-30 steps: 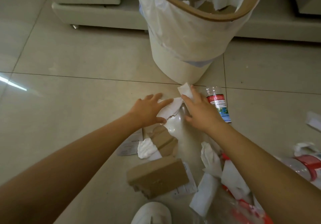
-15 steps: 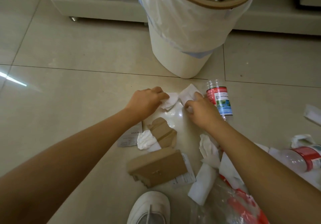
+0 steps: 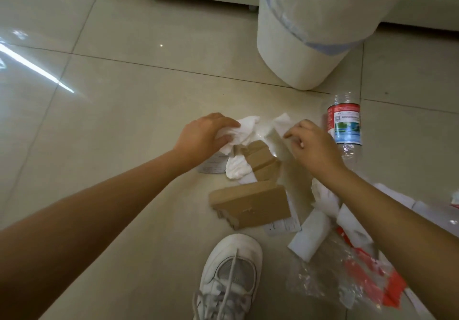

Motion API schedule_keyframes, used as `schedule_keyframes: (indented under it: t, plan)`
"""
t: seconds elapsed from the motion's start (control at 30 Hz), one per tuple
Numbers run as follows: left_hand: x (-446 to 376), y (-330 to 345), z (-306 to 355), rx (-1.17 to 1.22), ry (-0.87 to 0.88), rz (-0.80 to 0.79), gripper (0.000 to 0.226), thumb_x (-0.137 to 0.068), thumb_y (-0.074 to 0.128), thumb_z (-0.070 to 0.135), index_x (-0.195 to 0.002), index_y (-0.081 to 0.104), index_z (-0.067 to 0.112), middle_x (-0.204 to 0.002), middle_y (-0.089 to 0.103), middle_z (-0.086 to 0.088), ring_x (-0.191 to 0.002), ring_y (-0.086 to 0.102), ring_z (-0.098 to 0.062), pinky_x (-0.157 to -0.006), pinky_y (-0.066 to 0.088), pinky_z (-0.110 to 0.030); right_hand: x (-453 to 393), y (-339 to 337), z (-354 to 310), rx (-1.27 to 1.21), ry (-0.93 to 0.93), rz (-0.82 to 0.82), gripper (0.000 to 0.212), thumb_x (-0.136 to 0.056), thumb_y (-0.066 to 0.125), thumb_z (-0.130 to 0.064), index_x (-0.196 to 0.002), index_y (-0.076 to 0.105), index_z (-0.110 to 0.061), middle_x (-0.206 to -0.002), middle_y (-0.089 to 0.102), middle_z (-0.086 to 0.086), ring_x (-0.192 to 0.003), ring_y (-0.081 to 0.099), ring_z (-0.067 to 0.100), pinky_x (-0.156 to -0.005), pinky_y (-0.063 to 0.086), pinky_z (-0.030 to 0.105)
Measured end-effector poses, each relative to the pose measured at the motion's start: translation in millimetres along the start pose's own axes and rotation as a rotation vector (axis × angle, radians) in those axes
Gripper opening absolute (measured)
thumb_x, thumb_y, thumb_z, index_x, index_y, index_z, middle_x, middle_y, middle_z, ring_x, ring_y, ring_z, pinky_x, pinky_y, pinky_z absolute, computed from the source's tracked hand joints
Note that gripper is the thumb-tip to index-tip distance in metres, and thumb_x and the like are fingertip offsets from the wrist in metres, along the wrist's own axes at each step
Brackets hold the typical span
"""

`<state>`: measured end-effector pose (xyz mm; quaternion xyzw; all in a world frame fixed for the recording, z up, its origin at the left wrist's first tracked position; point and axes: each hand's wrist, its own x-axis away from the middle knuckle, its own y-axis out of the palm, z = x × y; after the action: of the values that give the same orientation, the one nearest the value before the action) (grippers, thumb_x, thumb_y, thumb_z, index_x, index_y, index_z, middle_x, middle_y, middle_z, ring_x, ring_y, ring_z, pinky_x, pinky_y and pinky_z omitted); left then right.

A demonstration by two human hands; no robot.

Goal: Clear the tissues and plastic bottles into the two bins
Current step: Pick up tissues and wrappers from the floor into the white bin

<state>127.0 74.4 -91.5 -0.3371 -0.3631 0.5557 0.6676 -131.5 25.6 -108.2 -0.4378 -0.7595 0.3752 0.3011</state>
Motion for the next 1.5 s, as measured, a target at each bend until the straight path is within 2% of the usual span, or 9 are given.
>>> schedule_keyframes:
  t: [0.17, 0.33, 0.47, 0.57, 0.7, 0.9, 1.07, 1.23, 1.5]
  plan:
    - [28, 8, -1, -0.077, -0.066, -0.183, 0.037, -0.094, 0.052, 0.043, -0.129, 0.055, 0.033, -0.13, 0.058, 0.008, -0.112, 0.057, -0.016, -0.088, 0.046, -0.032, 12, 13, -27, 0.139, -0.214, -0.17, 0.035, -0.095, 0.05, -0.02, -0.13, 0.053, -0.024, -0.118, 0.065, 0.0, -0.089, 0.064, 0.023, -0.071, 0.052, 0.037]
    - [30, 21, -11, -0.14, -0.012, -0.252, 0.05, -0.093, 0.053, 0.044, -0.141, 0.043, 0.032, -0.149, 0.04, 0.004, -0.136, 0.035, -0.019, -0.106, 0.031, -0.034, 11, 25, -25, 0.182, -0.163, -0.049, 0.047, -0.092, 0.056, -0.02, -0.137, 0.045, -0.026, -0.125, 0.057, 0.001, -0.104, 0.057, 0.024, -0.067, 0.05, 0.035]
    - [23, 31, -14, -0.222, -0.168, -0.338, 0.092, -0.081, 0.06, 0.06, -0.151, 0.006, 0.034, -0.16, 0.004, 0.002, -0.146, 0.007, -0.024, -0.114, 0.017, -0.048, 3, 33, -23, 0.231, -0.031, -0.244, 0.085, -0.083, 0.07, -0.031, -0.15, 0.018, -0.03, -0.153, 0.024, 0.004, -0.133, 0.033, 0.028, -0.093, 0.043, 0.039]
    - [20, 39, -9, -0.245, -0.24, -0.404, 0.108, -0.073, 0.064, 0.066, -0.15, -0.003, 0.033, -0.16, -0.002, 0.002, -0.146, 0.002, -0.026, -0.113, 0.016, -0.056, 0, 35, -28, 0.277, -0.034, -0.39, 0.103, -0.078, 0.074, -0.035, -0.151, 0.002, -0.033, -0.16, 0.004, 0.003, -0.143, 0.018, 0.028, -0.108, 0.033, 0.046]
    - [18, 48, -2, -0.362, -0.177, -0.352, 0.108, -0.069, 0.067, 0.067, -0.149, 0.002, 0.035, -0.158, 0.01, 0.002, -0.144, 0.013, -0.027, -0.108, 0.026, -0.053, -1, 43, -34, 0.34, -0.049, -0.468, 0.101, -0.08, 0.071, -0.026, -0.15, -0.002, -0.034, -0.16, 0.006, 0.0, -0.145, 0.011, 0.028, -0.111, 0.027, 0.05]
    - [15, 48, 2, -0.5, -0.088, -0.255, 0.101, -0.064, 0.063, 0.073, -0.145, 0.018, 0.034, -0.143, 0.034, 0.001, -0.126, 0.039, -0.027, -0.097, 0.031, -0.047, 0, 43, -36, 0.406, -0.131, -0.402, 0.087, -0.079, 0.07, -0.019, -0.147, 0.015, -0.027, -0.143, 0.034, 0.001, -0.125, 0.038, 0.028, -0.092, 0.039, 0.04]
    - [14, 46, 10, -0.49, -0.056, -0.205, 0.095, -0.062, 0.066, 0.069, -0.14, 0.029, 0.031, -0.132, 0.035, -0.001, -0.115, 0.044, -0.024, -0.095, 0.033, -0.044, 6, 37, -36, 0.351, -0.128, -0.336, 0.07, -0.082, 0.065, -0.011, -0.14, 0.029, -0.025, -0.13, 0.041, 0.005, -0.11, 0.049, 0.026, -0.084, 0.041, 0.036]
    - [9, 53, 30, -0.525, 0.074, -0.147, 0.064, -0.072, 0.058, 0.05, -0.127, 0.041, 0.022, -0.127, 0.04, -0.003, -0.109, 0.044, -0.024, -0.089, 0.032, -0.042, 13, 23, -27, 0.272, -0.085, -0.266, 0.059, -0.084, 0.056, -0.004, -0.137, 0.037, -0.023, -0.122, 0.043, 0.004, -0.09, 0.056, 0.025, -0.066, 0.044, 0.032]
    - [-1, 68, 54, -0.531, 0.066, -0.168, 0.074, -0.074, 0.056, 0.069, -0.129, 0.039, 0.022, -0.128, 0.04, 0.001, -0.111, 0.044, -0.022, -0.089, 0.032, -0.043, 19, 17, -18, 0.217, 0.037, -0.225, 0.058, -0.086, 0.054, -0.005, -0.138, 0.037, -0.023, -0.123, 0.042, 0.004, -0.086, 0.057, 0.025, -0.065, 0.047, 0.034]
